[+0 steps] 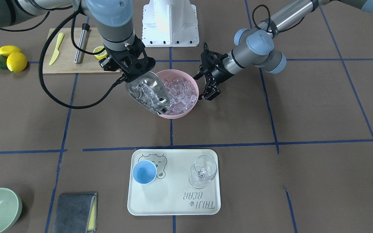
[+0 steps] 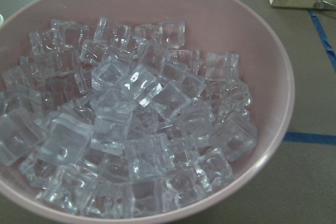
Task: Put ice in cup with scoop
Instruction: 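Lift the loaded scoop and move it to the clear glass on the tray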
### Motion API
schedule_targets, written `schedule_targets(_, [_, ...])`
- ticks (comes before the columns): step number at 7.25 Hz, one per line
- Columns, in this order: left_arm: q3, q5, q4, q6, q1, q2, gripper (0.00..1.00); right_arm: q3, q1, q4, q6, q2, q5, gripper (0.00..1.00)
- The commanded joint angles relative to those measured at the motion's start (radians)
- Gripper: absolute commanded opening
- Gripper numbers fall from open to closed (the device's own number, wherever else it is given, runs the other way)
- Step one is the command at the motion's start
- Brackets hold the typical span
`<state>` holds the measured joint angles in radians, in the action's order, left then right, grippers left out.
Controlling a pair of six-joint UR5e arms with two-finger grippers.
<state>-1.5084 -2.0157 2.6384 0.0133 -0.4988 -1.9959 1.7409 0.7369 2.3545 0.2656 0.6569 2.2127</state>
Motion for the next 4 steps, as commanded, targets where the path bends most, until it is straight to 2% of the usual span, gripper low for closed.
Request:
schedule_targets(1, [0.001,0.000,0.000,0.001,0.000,0.000,1.00,-0.220,0.064,0.006,0.012,-0.108,0.071,0.00])
schedule_targets(4, [0.001,0.000,0.000,-0.001,0.000,-0.001,1.00,-0.314,0.070,-0.007,0.107,-0.102,0.065,0.00])
